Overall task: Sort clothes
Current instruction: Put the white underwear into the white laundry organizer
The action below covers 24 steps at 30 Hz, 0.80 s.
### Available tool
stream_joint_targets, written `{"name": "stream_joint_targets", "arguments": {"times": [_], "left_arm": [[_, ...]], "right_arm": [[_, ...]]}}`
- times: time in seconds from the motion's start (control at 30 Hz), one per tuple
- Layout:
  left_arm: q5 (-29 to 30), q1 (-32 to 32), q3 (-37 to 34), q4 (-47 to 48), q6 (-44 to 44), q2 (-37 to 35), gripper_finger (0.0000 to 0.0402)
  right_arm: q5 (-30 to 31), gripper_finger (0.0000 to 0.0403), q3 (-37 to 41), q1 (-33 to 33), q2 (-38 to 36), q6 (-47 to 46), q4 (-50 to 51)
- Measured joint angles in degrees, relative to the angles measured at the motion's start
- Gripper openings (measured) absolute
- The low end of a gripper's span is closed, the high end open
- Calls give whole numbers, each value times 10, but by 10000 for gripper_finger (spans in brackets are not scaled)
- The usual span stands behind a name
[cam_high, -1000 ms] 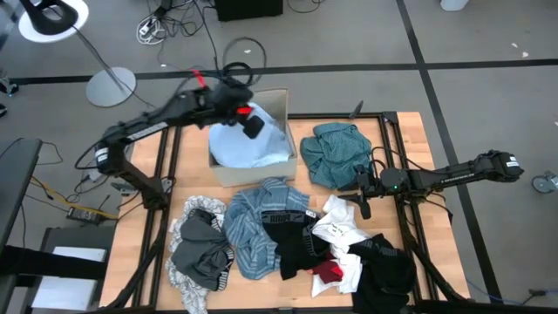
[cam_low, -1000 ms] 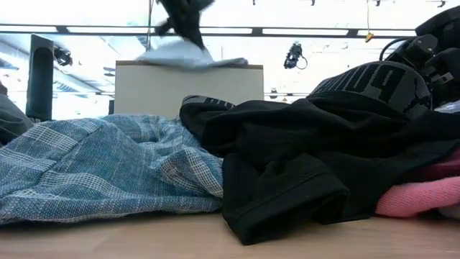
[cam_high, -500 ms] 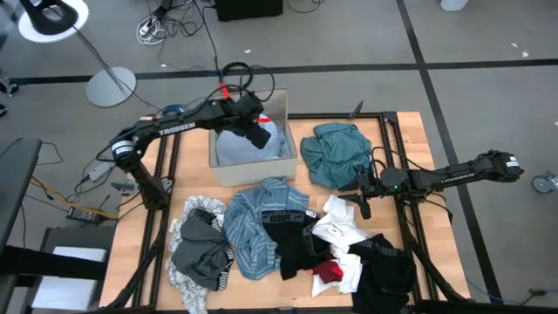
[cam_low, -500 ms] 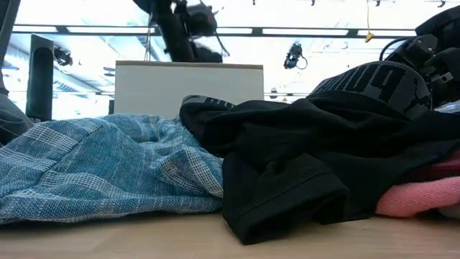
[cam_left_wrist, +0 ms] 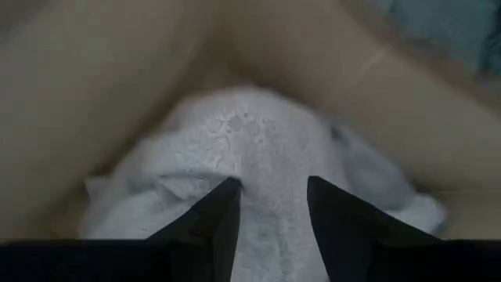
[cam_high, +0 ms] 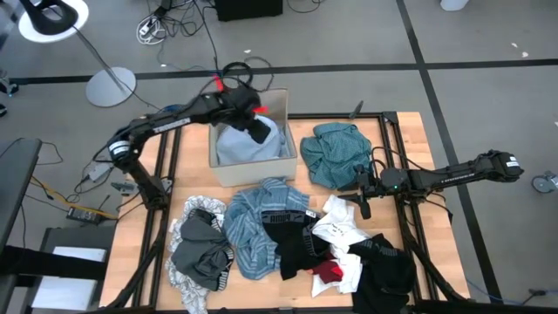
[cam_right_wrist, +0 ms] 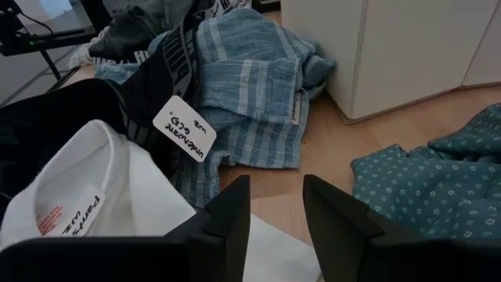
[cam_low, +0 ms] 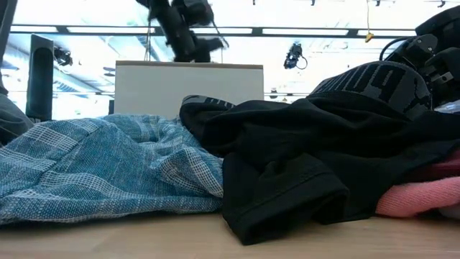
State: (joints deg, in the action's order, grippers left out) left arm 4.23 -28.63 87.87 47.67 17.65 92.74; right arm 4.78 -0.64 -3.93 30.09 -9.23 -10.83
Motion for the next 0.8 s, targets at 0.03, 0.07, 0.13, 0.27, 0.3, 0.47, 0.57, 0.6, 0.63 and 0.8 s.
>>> {"name": "stream_joint_targets", "arguments": {"times": [0.03,0.07,0.13,0.27,0.3,0.47,0.57,0.6,0.63,0.8], "left_arm": [[3,3,6,0,-6,-11,152],[5,6,11,0,-9,-23,151],[10,15,16,-2,-12,-47,148],[35,50,18,1,-27,-101,146],[43,61,18,1,-34,-113,146],[53,131,-30,-56,-53,-183,140],[54,172,-109,-118,-54,-241,136],[54,186,-140,-146,-48,-261,136],[55,199,-173,-173,-38,-282,135],[71,275,-311,-284,-7,-375,135]], "right_arm": [[0,122,0,0,0,0,0],[0,122,0,0,0,0,0],[0,122,0,0,0,0,0],[0,123,0,0,0,0,0],[0,123,0,0,0,0,0],[0,122,0,0,0,0,0],[0,123,0,0,0,0,0],[0,123,0,0,0,0,0],[0,123,0,0,0,0,0],[0,123,0,0,0,0,0]]}}
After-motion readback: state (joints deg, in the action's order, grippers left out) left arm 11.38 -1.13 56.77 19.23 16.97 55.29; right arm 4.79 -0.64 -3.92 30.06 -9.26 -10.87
